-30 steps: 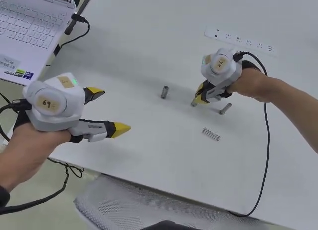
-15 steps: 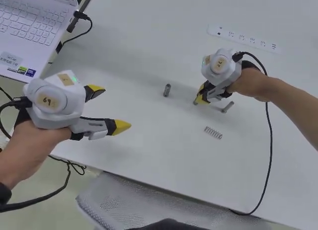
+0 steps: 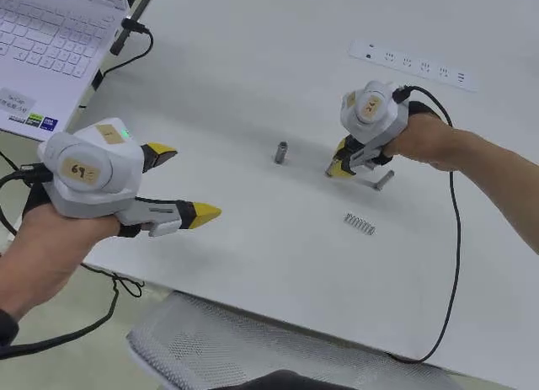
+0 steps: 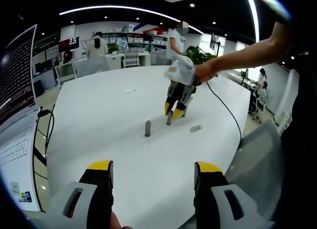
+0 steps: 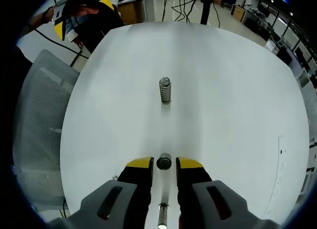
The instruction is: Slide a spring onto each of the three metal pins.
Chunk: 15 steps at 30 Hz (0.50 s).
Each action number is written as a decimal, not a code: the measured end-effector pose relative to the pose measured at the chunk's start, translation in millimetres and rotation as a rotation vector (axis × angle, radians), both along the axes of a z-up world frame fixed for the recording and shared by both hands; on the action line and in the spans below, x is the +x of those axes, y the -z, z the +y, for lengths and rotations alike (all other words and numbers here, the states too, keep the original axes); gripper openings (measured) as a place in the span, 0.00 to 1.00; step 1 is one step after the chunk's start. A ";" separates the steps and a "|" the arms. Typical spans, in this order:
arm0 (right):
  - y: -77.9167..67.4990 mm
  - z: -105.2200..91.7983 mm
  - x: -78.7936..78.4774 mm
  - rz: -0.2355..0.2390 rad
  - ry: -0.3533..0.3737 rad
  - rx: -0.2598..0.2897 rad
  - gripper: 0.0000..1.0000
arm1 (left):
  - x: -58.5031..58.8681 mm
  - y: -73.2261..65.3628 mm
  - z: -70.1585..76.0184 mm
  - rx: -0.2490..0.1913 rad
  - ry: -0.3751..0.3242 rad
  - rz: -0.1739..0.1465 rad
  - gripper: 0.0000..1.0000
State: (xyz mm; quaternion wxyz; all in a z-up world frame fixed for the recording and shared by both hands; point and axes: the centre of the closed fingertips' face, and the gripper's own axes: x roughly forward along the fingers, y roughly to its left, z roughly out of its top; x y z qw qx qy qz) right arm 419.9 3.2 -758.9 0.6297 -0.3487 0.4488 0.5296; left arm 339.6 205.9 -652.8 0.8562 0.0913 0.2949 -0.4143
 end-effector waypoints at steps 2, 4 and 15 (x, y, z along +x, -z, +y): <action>-2.0 -2.2 0.8 -0.003 0.011 0.000 0.21 | 0.1 -0.4 -0.6 0.002 0.003 -0.002 0.62; -4.6 -3.4 0.5 -0.004 0.020 0.007 0.22 | 0.5 -1.2 -0.9 0.000 0.003 -0.003 0.62; -14.1 -7.1 0.1 -0.014 0.061 0.032 0.25 | 1.0 -3.4 -3.2 0.001 0.009 -0.008 0.62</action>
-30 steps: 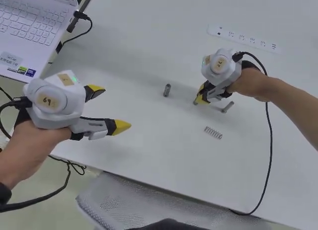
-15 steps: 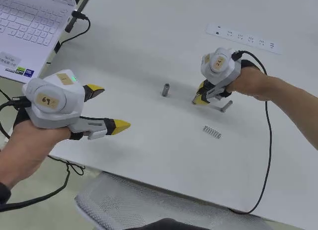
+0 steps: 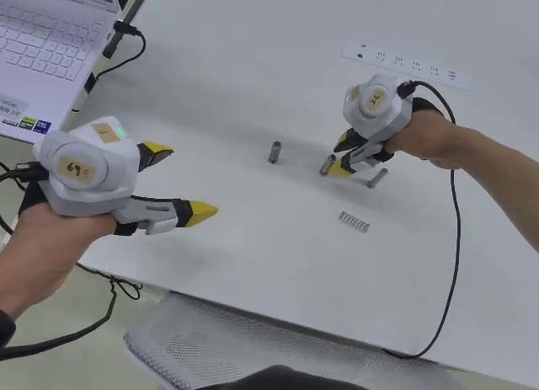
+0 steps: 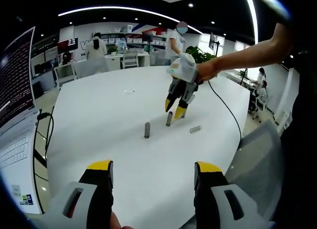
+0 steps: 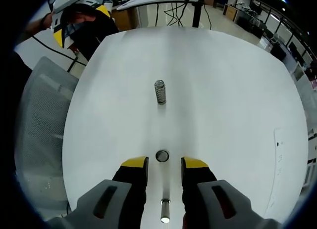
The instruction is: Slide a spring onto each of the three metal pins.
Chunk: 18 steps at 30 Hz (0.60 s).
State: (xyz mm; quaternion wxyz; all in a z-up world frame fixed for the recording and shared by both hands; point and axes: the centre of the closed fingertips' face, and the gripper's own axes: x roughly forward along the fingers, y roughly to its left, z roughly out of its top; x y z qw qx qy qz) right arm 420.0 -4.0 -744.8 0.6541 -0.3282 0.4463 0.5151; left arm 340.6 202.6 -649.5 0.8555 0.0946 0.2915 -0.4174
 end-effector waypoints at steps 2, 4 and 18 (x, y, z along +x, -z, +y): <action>-2.1 -1.8 -0.3 -0.002 0.010 0.003 0.26 | 0.4 -0.4 0.0 0.000 -0.001 -0.002 0.62; -4.3 -4.2 -0.2 -0.008 0.026 0.007 0.28 | 1.0 -1.0 0.0 -0.001 -0.002 -0.002 0.62; -27.0 -12.1 9.4 -0.058 0.186 0.143 0.29 | 1.3 -2.5 1.1 0.003 0.003 -0.006 0.62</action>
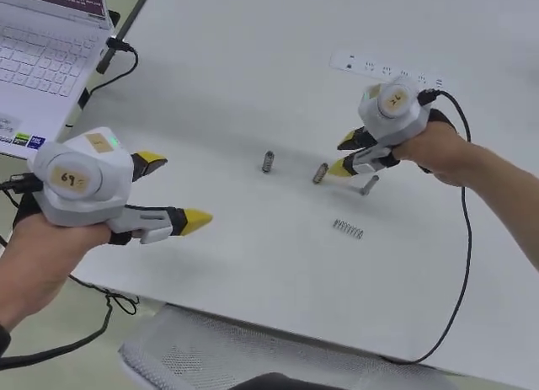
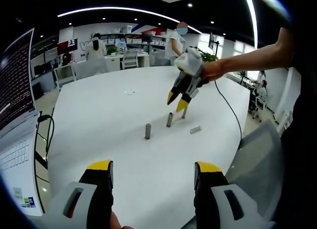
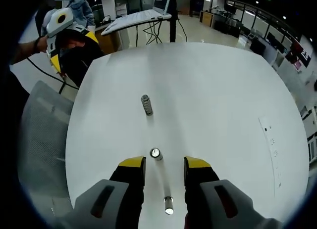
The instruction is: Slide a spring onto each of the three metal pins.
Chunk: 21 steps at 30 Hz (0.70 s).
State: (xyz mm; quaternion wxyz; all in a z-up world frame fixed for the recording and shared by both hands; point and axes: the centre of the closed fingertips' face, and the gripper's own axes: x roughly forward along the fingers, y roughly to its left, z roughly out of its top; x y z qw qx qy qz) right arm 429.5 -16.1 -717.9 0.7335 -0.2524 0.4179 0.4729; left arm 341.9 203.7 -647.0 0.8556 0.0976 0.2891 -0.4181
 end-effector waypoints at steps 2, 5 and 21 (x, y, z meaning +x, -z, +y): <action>-3.6 -0.8 -0.2 -0.004 0.022 0.020 0.29 | -0.1 -0.3 0.2 -0.001 -0.001 0.000 0.62; -7.7 -3.5 -0.2 -0.016 0.045 0.037 0.31 | 0.0 -0.6 0.1 -0.001 -0.001 0.000 0.62; -25.6 -34.3 -5.9 -0.042 0.238 0.173 0.36 | 2.0 -4.1 -7.1 0.001 0.015 -0.004 0.63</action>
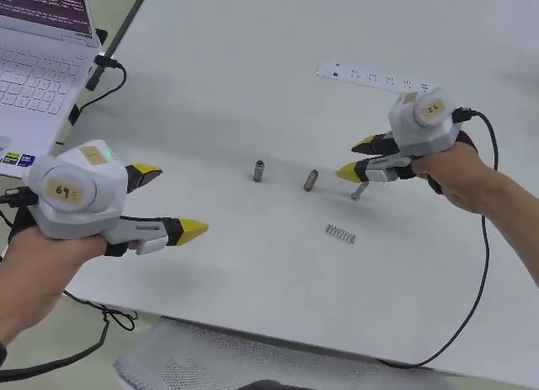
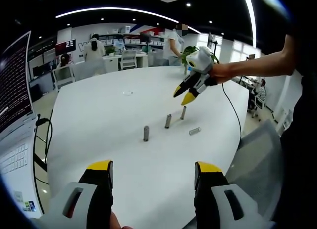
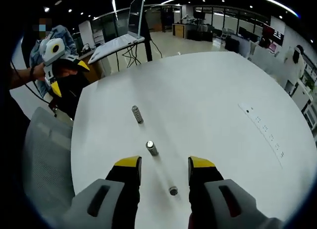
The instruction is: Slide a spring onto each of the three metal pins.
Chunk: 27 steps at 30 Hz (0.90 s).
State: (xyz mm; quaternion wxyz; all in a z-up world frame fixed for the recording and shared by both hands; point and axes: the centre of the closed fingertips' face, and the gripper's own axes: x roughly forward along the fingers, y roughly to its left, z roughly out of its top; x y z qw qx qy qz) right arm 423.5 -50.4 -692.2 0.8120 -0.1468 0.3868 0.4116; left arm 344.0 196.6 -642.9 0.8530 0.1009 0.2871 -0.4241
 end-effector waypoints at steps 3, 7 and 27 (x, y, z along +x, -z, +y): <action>-3.3 -7.2 -1.3 -0.008 0.032 0.017 0.38 | 0.8 -0.4 -0.6 0.002 0.002 0.000 0.63; -6.9 -14.1 -8.3 -0.020 0.053 0.023 0.40 | 1.9 -1.8 -1.8 0.002 0.004 -0.003 0.63; -33.1 -49.7 -39.1 -0.091 0.207 0.117 0.48 | 6.3 -8.6 -10.2 0.008 0.018 -0.017 0.63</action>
